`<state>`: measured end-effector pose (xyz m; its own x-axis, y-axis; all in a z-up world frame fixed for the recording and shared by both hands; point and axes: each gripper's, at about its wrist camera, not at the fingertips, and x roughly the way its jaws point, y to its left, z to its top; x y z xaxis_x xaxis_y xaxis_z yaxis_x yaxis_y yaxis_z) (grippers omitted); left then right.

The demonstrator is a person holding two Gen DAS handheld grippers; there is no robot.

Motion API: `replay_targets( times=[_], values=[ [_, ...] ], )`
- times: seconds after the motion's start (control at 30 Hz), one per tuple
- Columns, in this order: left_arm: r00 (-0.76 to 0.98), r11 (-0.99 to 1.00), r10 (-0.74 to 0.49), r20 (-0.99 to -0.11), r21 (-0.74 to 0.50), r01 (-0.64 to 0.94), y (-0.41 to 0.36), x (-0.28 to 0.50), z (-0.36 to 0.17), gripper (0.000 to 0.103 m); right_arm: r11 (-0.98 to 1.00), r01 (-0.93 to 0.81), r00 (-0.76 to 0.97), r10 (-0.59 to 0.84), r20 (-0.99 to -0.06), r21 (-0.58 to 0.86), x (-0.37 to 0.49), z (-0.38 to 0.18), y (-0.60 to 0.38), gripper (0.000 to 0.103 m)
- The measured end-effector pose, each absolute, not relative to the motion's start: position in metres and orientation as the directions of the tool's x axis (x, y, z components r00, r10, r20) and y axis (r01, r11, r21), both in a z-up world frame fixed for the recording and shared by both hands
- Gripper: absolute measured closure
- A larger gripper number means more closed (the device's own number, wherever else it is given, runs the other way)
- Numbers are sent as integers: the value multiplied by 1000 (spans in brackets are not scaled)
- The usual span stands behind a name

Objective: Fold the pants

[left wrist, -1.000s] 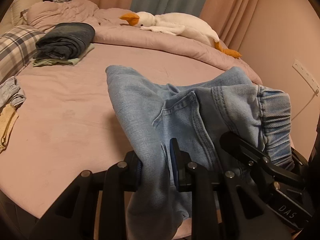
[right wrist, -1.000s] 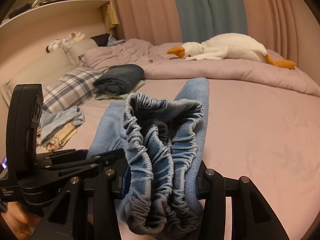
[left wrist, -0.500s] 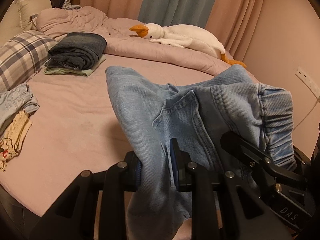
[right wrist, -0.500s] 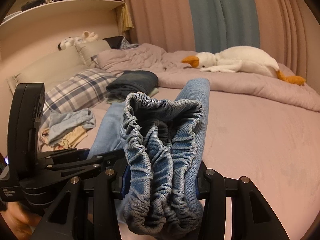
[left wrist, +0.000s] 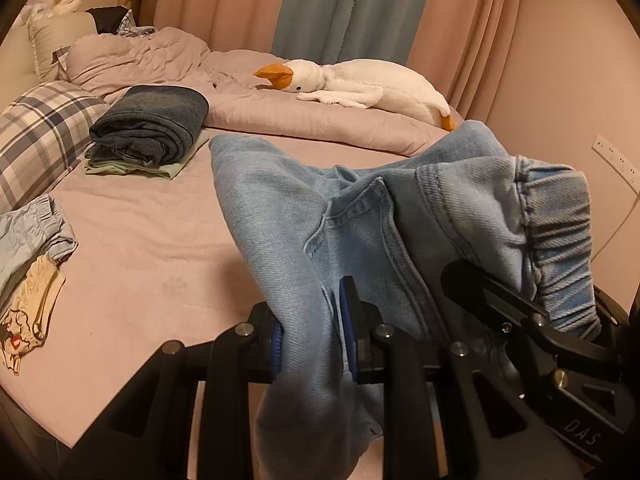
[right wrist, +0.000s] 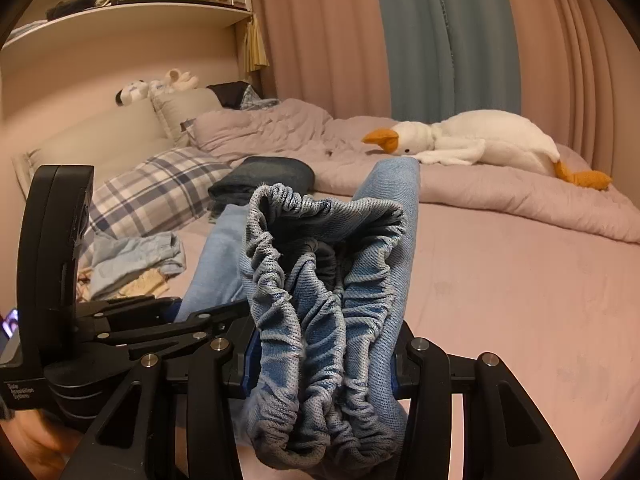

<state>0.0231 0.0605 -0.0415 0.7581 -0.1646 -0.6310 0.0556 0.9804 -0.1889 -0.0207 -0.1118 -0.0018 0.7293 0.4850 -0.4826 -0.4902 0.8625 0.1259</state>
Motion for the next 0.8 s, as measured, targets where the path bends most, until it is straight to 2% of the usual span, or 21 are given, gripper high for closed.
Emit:
replay_targets(
  times=[0.8],
  values=[
    [744, 983, -165, -648, -173, 67, 66, 78, -50, 82, 868, -481, 732, 477, -487, 126, 14, -6, -99, 55]
  ],
)
